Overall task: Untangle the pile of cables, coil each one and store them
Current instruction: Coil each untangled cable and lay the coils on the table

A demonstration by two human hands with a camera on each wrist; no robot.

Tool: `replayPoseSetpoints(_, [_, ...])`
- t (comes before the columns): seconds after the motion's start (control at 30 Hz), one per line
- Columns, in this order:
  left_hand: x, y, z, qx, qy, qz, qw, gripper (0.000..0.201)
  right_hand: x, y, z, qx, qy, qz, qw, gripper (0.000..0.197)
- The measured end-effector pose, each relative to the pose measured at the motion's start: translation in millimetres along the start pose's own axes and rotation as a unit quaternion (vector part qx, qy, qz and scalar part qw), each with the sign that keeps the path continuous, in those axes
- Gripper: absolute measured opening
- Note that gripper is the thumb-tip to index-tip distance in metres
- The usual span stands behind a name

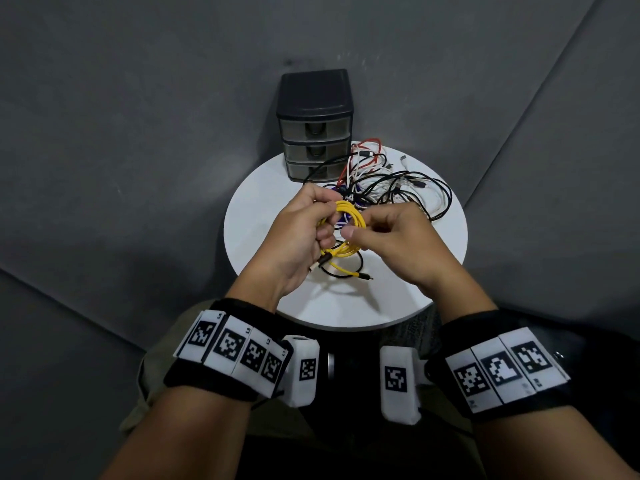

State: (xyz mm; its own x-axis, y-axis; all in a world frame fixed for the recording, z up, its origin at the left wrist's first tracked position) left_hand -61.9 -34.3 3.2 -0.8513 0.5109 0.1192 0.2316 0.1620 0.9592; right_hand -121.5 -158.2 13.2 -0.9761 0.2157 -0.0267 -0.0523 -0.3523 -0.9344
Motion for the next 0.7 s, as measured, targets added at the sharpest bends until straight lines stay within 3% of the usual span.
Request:
replayPoseSetpoints(0.23, [-0.8, 2.0, -5.1, -0.085, -0.001, -0.042, 0.996, 0.013, 1.3, -3.5, -5.7, -0.006, -0.060, 0.002, 0.998, 0.004])
replayPoseSetpoints(0.5, [-6.9, 2.2, 6.7, -0.012, 0.082, -0.045, 0.996, 0.012, 2.3, 3.0, -21.4, 0.027, -0.145, -0.026, 0.989, 0.016])
replayPoseSetpoints(0.7, [-12.7, 19.4, 31.7, 0.057, 0.115, -0.074, 0.989, 0.012, 1.8, 9.1, -22.9, 0.049, -0.135, 0.011, 0.990, 0.017])
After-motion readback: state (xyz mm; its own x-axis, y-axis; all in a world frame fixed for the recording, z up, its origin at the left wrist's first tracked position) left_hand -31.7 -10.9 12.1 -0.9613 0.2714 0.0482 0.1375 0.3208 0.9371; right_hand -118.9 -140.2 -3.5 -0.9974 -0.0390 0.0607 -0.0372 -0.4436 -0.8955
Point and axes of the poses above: each hand's wrist, its own x-axis away from the middle knuckle, its own z-axis out of the back of the hand, y = z × x, the point moved 8 cm from there along -x, towards the middle knuckle, and after that the axes turned 1 degree about -z, right-handed, at the moved point
